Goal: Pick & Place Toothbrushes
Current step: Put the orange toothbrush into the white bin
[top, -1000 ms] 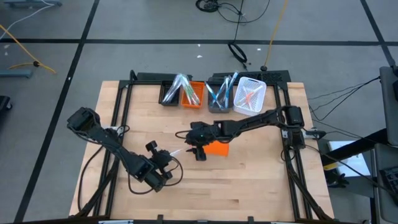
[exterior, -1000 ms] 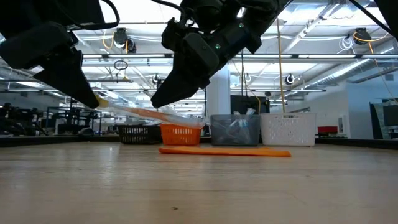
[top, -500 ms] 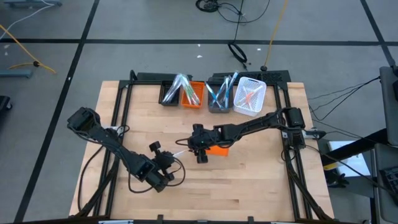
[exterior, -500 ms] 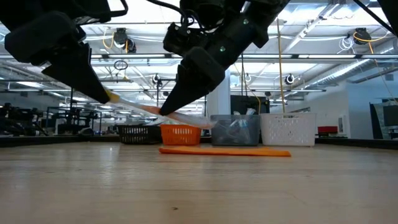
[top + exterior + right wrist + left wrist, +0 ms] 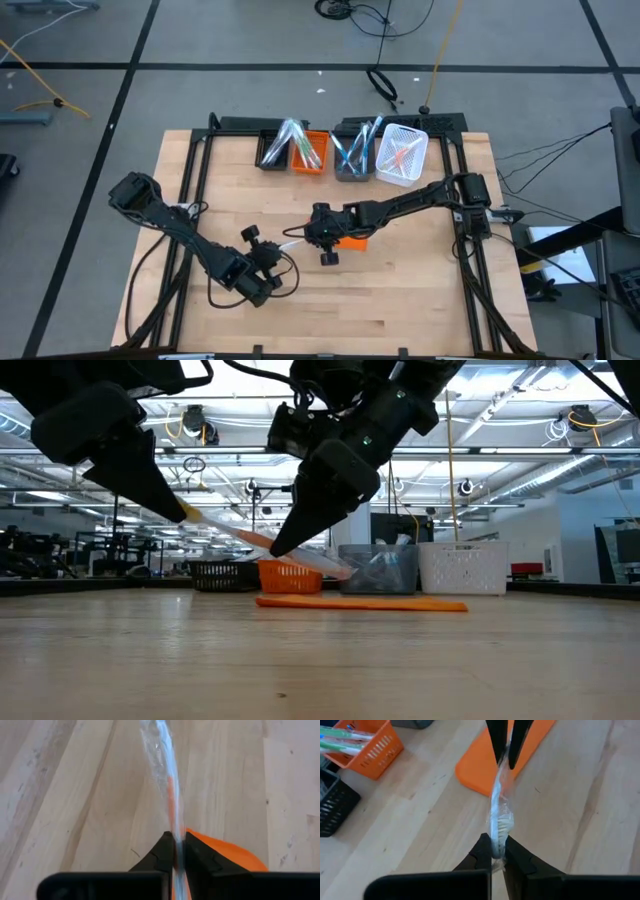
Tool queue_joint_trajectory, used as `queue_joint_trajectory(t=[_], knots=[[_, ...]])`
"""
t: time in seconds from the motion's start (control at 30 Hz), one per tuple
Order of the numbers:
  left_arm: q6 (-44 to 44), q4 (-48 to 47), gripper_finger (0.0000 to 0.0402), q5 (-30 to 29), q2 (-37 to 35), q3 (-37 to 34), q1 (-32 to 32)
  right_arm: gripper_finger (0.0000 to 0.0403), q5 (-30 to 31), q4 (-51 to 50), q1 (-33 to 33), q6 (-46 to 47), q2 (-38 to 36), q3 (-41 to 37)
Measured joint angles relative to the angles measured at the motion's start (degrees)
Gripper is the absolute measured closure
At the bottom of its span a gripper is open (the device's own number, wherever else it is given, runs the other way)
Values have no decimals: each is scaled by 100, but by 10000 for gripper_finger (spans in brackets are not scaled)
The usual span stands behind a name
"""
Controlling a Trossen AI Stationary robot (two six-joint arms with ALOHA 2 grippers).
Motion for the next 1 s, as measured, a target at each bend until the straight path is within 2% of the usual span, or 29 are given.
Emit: queue_joint_trajectory(t=[0.3, 0.5, 0.77, 0.93, 1.0], knots=[[-54, -28, 323, -35, 0, 0, 5, 387, 79, -44, -17, 80, 0, 0], [-144, -34, 283, -275, 0, 2, 0, 387, 144, -154, -40, 197, 0, 0], [-264, -273, 224, -278, -2, 6, -4, 387, 888, -887, -227, 636, -115, 4], [-363, -318, 216, -286, -4, 7, -4, 387, 1166, -1145, -412, 1125, -326, 13], [-382, -320, 216, -286, -4, 5, -4, 387, 1501, -1361, -466, 1358, -530, -64]])
